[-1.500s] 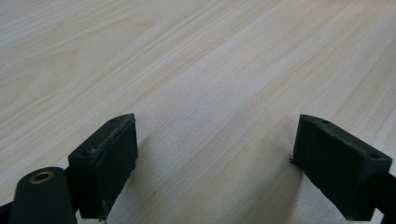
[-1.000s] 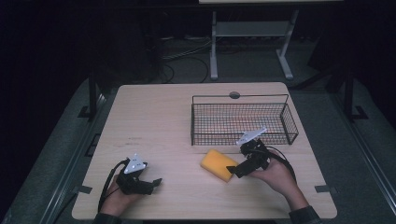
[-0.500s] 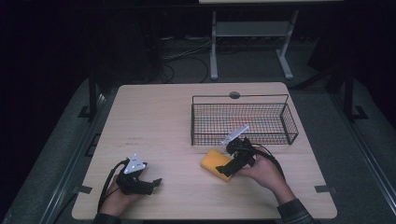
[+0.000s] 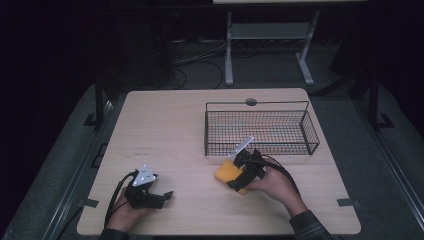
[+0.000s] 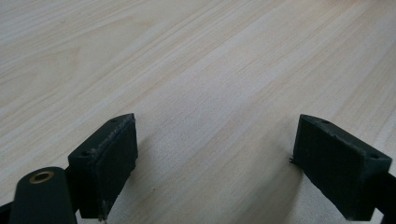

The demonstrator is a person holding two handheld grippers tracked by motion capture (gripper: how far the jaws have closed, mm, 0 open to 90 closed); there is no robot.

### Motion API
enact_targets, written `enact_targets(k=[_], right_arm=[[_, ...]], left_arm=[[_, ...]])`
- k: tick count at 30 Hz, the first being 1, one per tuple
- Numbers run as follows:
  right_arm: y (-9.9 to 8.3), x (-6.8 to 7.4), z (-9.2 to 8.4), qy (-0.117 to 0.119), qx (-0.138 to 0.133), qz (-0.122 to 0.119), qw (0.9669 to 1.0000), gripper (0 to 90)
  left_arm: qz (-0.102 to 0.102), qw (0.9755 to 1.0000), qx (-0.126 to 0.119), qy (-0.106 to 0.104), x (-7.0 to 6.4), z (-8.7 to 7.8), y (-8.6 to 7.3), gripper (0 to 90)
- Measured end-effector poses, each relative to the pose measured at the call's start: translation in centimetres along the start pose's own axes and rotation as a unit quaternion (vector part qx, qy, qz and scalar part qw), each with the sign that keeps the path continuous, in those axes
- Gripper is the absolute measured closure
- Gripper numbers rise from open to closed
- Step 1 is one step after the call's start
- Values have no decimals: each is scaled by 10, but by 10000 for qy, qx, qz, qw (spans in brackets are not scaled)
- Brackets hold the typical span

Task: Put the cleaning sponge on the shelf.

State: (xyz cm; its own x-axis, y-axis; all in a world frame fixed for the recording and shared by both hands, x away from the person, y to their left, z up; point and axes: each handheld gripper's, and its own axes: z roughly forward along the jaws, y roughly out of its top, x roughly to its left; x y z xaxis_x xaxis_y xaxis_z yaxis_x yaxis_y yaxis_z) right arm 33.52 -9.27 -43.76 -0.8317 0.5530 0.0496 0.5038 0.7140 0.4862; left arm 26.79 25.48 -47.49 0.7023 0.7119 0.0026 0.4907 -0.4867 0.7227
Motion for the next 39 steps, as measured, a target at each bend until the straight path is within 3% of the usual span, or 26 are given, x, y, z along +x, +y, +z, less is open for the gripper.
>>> enact_targets(k=[3, 12, 13, 17, 22, 39], right_arm=[[2, 2, 4, 4, 34, -41, 10000, 58], [3, 3, 10, -4, 137, -6, 9999, 70], [2, 3, 11, -21, 143, -24, 9999, 126], [2, 2, 13, -6, 191, -21, 9998, 135], [1, 3, 12, 12, 203, -76, 9998, 213], [0, 3, 3, 126, 264, 64, 9996, 225]], left_arm=[[-3, 10000, -10, 3, 0, 0, 0, 130], [-3, 10000, -11, 6, 0, 0, 0, 130], [-5, 10000, -11, 6, 0, 0, 0, 130], [-6, 10000, -10, 6, 0, 0, 0, 130], [-11, 10000, -10, 3, 0, 0, 0, 131], [-5, 10000, -11, 5, 0, 0, 0, 130]])
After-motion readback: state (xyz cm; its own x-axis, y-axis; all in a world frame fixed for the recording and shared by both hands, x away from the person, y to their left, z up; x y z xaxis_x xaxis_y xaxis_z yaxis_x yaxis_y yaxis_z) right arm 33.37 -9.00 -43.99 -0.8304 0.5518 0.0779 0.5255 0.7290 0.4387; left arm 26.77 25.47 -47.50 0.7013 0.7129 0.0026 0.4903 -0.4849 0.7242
